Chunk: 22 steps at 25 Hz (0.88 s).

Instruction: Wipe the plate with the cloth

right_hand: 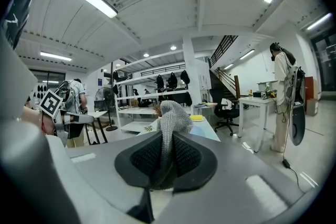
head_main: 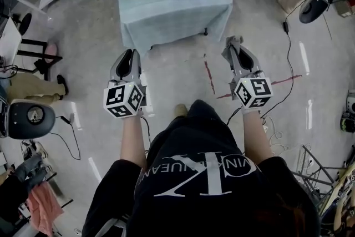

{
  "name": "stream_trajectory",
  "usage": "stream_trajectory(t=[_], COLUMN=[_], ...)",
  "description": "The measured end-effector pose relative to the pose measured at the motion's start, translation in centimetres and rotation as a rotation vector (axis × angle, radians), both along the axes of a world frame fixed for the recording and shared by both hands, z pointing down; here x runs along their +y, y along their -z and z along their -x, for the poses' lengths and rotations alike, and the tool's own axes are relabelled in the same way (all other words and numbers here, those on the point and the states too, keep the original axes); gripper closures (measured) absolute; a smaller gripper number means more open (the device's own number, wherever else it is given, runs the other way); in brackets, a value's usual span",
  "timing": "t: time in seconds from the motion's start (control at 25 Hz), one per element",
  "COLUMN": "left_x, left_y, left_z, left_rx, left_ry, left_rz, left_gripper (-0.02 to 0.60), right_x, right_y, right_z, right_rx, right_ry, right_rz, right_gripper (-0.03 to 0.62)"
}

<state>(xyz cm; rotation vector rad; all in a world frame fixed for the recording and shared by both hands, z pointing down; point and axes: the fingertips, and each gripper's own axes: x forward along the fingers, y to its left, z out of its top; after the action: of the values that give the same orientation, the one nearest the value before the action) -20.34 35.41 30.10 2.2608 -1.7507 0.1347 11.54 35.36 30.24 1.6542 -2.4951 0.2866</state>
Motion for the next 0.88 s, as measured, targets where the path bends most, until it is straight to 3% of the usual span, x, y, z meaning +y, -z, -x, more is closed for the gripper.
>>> stream_trajectory(t=[0.36,0.88], left_x=[-5.2,-18.0], left_y=[-0.2,-0.3], left_z=[-0.4,-3.7], left_rx=[-0.014,-0.042], left_ry=[0.007,0.012], left_rz=[-0.006,0.028], left_gripper=[0.581,0.581], right_x=[-5.7,-20.2], right_y=[-1.1,-2.6], right_z=[-0.9,-0.6], right_rx=[-0.017,-0.003], right_ry=[-0.001,0.105], right_rz=[0.004,0.039], right_gripper=[0.553,0.553])
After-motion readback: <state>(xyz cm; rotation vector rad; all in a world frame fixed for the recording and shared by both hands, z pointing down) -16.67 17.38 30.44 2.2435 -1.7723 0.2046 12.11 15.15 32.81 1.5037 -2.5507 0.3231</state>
